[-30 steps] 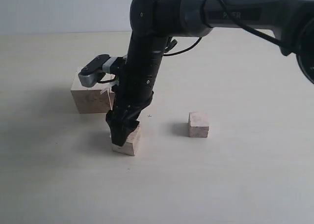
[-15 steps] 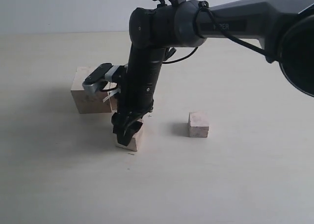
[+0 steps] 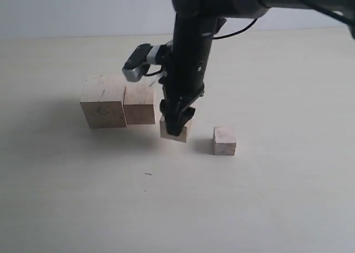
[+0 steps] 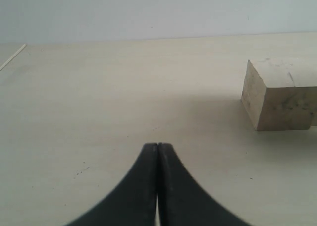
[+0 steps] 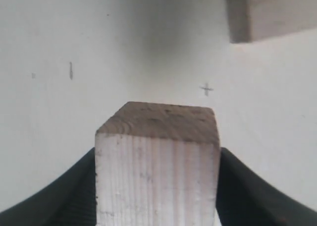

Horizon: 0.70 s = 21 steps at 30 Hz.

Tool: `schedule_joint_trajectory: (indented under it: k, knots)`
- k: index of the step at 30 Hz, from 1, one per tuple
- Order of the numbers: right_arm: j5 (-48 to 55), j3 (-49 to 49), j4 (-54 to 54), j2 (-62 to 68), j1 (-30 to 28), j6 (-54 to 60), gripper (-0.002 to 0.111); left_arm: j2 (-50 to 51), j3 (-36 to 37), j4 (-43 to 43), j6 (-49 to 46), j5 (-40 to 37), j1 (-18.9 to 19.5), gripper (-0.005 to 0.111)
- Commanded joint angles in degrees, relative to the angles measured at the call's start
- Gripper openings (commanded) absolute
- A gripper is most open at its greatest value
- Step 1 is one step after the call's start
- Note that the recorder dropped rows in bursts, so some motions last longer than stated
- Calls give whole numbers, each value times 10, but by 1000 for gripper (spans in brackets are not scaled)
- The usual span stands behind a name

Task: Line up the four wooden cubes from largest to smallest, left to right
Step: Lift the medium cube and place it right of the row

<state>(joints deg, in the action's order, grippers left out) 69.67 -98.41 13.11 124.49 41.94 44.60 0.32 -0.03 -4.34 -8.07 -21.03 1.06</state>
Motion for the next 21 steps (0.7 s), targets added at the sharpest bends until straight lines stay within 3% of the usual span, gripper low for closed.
schedule_joint_trajectory:
  k: [1,3,7,18,21]
  knots:
    - [3,1,56,-7,-73,46,0,-3,0,2,1,5,-3,0]
    - [3,1,76,-7,-107,74,0,-3,0,2,1,5,-3,0]
    - [-50,1,75,9,-113,171,0,-3,0,2,1,5,-3,0]
    - [3,-181,88,105,-112,136,0,-3,0,2,1,5,-3,0]
    - [3,-203,48,111,-99,169,0,-3,0,2,1,5,-3,0]
